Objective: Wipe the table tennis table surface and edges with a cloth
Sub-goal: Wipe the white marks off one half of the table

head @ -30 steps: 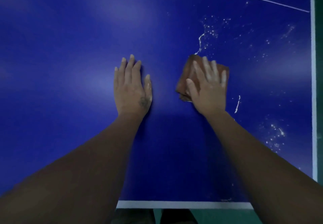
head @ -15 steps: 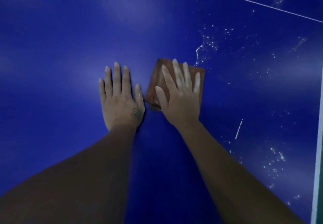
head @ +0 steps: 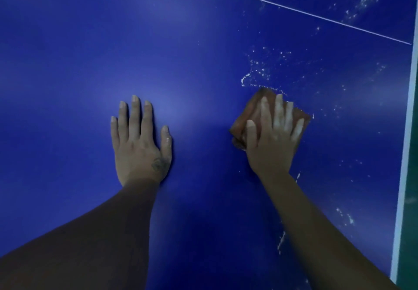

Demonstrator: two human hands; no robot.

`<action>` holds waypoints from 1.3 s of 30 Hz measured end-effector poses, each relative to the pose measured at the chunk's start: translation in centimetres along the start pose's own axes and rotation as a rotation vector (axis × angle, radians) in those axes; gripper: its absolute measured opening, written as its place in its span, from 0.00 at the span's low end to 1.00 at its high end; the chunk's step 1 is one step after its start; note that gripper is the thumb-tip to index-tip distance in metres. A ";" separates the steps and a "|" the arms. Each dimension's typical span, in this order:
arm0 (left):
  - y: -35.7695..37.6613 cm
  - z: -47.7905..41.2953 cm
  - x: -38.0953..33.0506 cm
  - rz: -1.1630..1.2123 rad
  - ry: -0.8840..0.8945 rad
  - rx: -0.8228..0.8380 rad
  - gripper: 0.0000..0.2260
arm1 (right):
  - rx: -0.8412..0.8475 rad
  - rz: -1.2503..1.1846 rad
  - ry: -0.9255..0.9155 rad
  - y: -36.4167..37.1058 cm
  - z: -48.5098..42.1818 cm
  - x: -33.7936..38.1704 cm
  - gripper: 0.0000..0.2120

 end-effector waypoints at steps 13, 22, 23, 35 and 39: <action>0.1 0.0 0.0 0.019 0.009 -0.023 0.30 | -0.008 -0.090 -0.331 0.1 -8.6 7.5 0.30; -0.2 -0.1 -0.2 0.016 -0.012 -0.008 0.30 | 0.028 -0.018 -0.076 -0.3 -7.6 1.6 0.31; -0.2 -0.1 -0.2 0.017 -0.009 -0.008 0.30 | 0.011 -0.015 -0.112 -0.2 -7.7 3.3 0.31; 0.1 -0.2 0.0 0.026 0.011 -0.037 0.29 | 0.032 -0.080 -0.292 -0.3 -16.9 9.0 0.31; 0.1 -0.3 0.0 0.031 0.010 -0.031 0.29 | 0.052 -0.054 -0.092 -0.7 -16.7 2.3 0.32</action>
Point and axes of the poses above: each hand's wrist, its own z-axis away from the middle knuckle, its own y-axis out of the palm, x = y × z, the point moved 5 cm from there along -z, towards the middle knuckle, and after that the axes turned 1 degree about x, right-handed, at the moved point
